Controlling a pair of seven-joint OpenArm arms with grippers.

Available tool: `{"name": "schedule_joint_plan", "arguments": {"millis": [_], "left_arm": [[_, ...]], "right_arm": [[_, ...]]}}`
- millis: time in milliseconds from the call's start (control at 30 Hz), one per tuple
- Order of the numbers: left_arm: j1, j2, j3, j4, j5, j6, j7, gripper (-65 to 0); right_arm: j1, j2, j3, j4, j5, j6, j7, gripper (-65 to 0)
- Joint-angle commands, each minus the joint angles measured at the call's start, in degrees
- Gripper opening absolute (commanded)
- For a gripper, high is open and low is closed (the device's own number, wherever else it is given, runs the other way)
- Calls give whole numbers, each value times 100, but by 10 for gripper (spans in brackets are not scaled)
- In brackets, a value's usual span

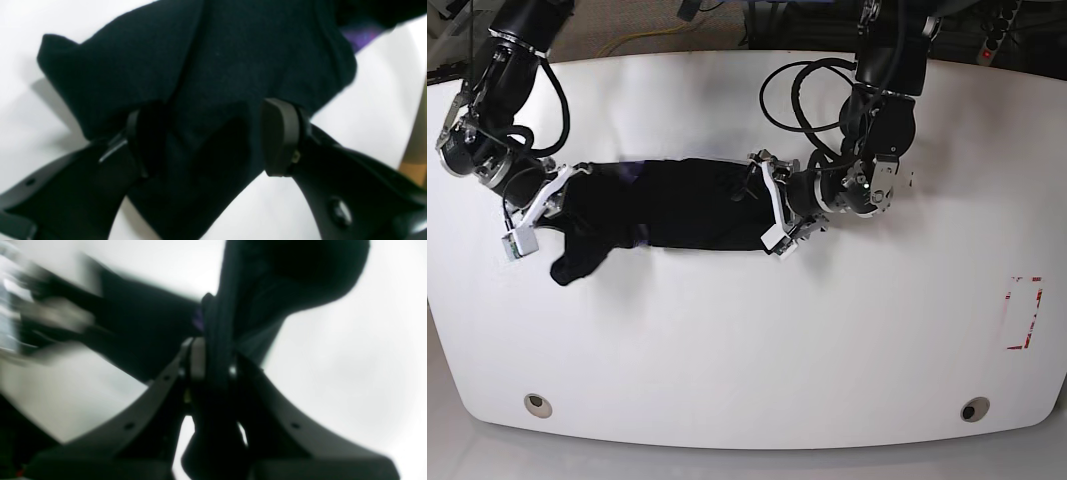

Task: Fold the T-shirt properly
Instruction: 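Fold the strip ends inward with both grippers toward each other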

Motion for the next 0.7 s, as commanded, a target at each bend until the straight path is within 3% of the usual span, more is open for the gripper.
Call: {"name": "schedule_joint_plan", "arguments": {"millis": [0,167,400,600,667], "left_arm": [[15,125,25,-184,176,30,302,-242],[15,222,-107,-369,176,30,293,-242],[23,222,-204,-386,176,30,293,-243],[58,222,-213,-360,168,30,293,-243],[58,222,-213,-360,168,30,293,-243]], "right_arm": [[70,-55,-263,209,454,71,101,-650],[316,-433,-781,148,437,264,110,-650],[545,-1084,-1520,-89,-618,291,259,-650],[668,-1101,-2276,-758,-1471,273,1112,-650],[685,-1101,-2329,-986,-1770,282,1297,-607]]}}
